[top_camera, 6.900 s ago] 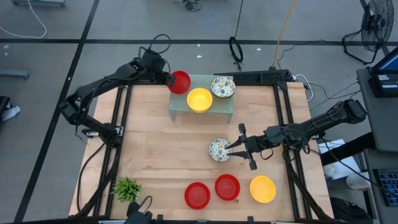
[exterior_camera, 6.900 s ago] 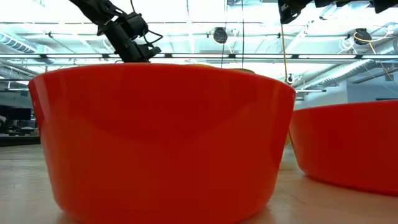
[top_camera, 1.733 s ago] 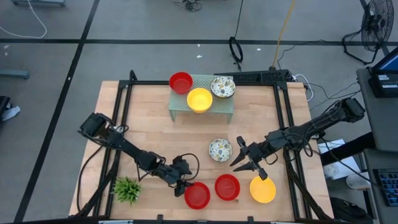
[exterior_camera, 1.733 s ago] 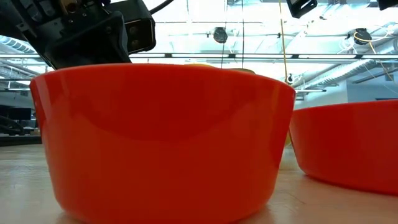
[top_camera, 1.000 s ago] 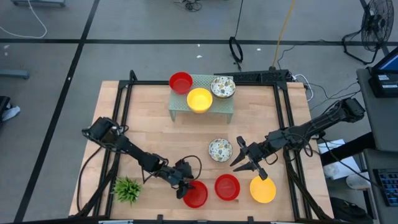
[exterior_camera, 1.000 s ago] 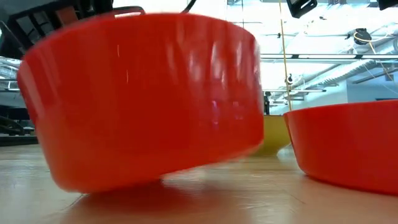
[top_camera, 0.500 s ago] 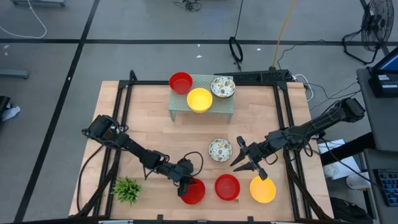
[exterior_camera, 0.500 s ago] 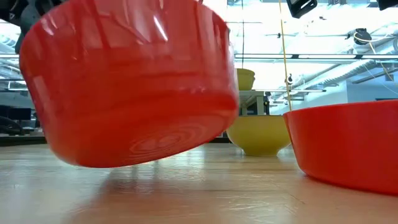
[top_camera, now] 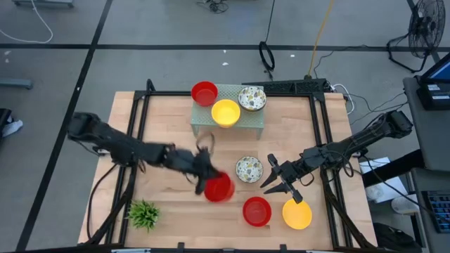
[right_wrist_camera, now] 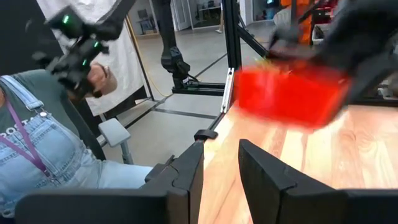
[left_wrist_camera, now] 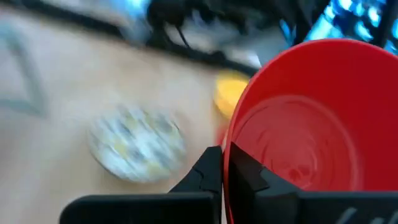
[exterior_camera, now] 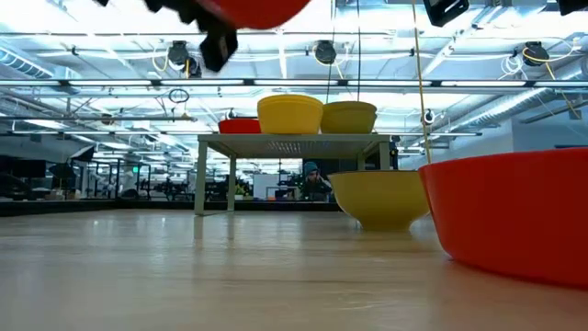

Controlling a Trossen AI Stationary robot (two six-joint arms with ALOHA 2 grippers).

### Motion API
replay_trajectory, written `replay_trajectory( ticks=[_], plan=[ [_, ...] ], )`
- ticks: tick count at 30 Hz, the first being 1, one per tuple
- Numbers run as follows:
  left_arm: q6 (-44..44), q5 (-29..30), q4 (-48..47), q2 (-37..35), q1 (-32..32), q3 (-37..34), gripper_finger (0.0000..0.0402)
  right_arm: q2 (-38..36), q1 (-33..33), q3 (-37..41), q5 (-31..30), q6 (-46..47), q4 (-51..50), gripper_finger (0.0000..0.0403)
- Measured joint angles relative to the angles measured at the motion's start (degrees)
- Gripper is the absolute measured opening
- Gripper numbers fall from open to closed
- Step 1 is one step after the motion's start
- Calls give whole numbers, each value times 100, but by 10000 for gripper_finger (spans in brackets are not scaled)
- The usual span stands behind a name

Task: Pick & Place Mini bowls
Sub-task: Stack the red bowl on the red bowl on the shelf

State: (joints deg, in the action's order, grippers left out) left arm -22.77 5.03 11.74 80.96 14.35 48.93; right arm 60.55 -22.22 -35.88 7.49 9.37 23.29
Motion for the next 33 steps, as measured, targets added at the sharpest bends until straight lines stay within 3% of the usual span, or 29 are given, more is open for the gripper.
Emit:
replay_trajectory(
  ticks=[6,12,22,26,33],
  plan=[
    [840,691,-673,-1241,-1181,9,10,0,0,0,2,-1,29,89],
    [1203,902,-1015,-1743,-2745,4,9,0,4,0,-1,-440,92,89],
    [1365,-241,-1301,-1210,-5189,264,8,0,58,0,-39,-1223,47,89],
    [1416,-348,-1941,-775,-5618,854,12,0,146,0,-39,-1224,42,89],
    [1731,-364,-3232,2,-5709,1898,11,0,272,0,-40,-1180,-7,89]
  ],
)
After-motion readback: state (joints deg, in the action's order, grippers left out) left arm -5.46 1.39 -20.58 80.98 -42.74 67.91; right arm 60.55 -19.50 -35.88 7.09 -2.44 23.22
